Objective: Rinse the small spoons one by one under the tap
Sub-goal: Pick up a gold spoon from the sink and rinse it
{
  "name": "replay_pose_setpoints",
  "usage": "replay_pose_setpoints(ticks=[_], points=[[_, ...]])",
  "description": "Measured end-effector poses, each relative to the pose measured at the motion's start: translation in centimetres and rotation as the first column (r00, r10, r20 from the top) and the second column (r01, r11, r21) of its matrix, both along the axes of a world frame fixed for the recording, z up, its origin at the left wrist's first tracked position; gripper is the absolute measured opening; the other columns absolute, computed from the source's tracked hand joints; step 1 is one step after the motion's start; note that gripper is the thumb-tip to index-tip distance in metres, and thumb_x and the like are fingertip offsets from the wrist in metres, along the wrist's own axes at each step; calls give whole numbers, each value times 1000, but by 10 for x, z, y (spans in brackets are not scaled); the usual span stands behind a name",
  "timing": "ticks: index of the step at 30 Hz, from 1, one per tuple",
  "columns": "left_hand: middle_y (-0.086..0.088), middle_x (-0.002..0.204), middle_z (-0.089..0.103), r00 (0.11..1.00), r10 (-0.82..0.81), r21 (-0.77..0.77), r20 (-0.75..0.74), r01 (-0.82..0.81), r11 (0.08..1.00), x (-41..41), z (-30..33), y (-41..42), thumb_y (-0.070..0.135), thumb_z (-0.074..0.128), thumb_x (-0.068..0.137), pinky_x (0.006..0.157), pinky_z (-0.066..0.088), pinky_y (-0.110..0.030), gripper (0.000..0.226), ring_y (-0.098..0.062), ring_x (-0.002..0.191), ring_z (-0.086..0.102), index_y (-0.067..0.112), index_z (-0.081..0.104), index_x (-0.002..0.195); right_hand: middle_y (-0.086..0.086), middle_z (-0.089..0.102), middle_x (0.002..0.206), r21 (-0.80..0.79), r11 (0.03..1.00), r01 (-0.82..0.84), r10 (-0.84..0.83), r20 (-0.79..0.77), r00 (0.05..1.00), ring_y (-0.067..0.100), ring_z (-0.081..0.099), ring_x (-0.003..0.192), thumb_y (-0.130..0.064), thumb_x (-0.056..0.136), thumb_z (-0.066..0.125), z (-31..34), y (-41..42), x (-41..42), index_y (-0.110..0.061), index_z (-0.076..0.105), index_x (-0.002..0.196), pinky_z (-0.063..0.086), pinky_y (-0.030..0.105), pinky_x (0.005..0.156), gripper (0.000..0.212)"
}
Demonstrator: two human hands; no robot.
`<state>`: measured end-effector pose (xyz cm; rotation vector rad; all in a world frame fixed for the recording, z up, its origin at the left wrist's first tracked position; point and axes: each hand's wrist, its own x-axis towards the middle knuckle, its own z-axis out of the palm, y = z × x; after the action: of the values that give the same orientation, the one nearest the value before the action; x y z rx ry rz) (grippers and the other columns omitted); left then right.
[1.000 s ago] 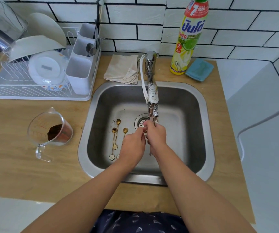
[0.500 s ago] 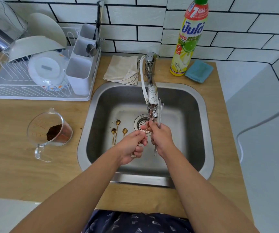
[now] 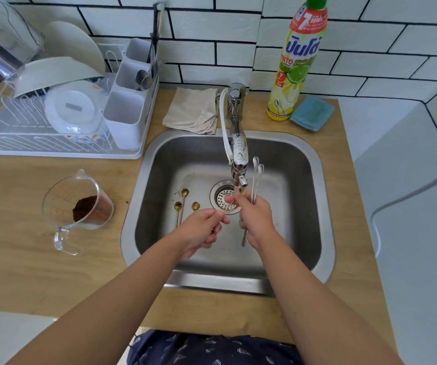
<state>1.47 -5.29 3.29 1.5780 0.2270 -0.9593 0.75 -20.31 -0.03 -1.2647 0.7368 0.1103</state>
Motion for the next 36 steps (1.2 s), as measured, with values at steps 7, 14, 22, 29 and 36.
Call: replay_pose_setpoints(ticks=[7,14,22,29,36], points=[[1,70,61,990,112,-53,88,-108,993,29,-3,-32,22,60,101,45,37,-16,16,-6,49,48,10,69,99,9,64,77,95,991,92,-92,0,996,5,24,40,-26,98,71,4,-33,4,-17,81,72,20,21,38,29],[-3,73,68,955,297,-113,4,-295,949,26,-10,-62,24,64,99,48,44,-18,16,-8,51,62,10,68,94,0,81,90,77,951,299,-299,-12,954,4,26,37,-24,102,64,10,-51,7,-7,70,103,24,20,37,17],[-6,80,77,933,340,-310,-121,-361,879,21,-15,-60,15,61,100,64,58,-19,12,-15,75,76,4,66,103,2,81,100,73,940,332,-332,-16,943,4,26,38,-27,103,63,8,-51,4,-12,70,94,24,21,38,19],[-10,84,78,876,417,-324,-243,-479,816,23,-21,-53,16,60,100,63,58,-20,18,-16,78,76,-1,67,102,8,77,89,48,945,322,-321,-36,946,5,26,39,-28,103,63,8,-38,-1,-17,73,85,24,23,41,23],[-1,62,67,849,449,-176,-277,-504,845,22,-20,-59,29,74,91,43,48,-17,23,-6,48,60,7,71,88,5,79,93,113,960,256,-259,16,966,4,27,39,-25,101,67,13,-36,1,-16,69,86,24,20,37,17]])
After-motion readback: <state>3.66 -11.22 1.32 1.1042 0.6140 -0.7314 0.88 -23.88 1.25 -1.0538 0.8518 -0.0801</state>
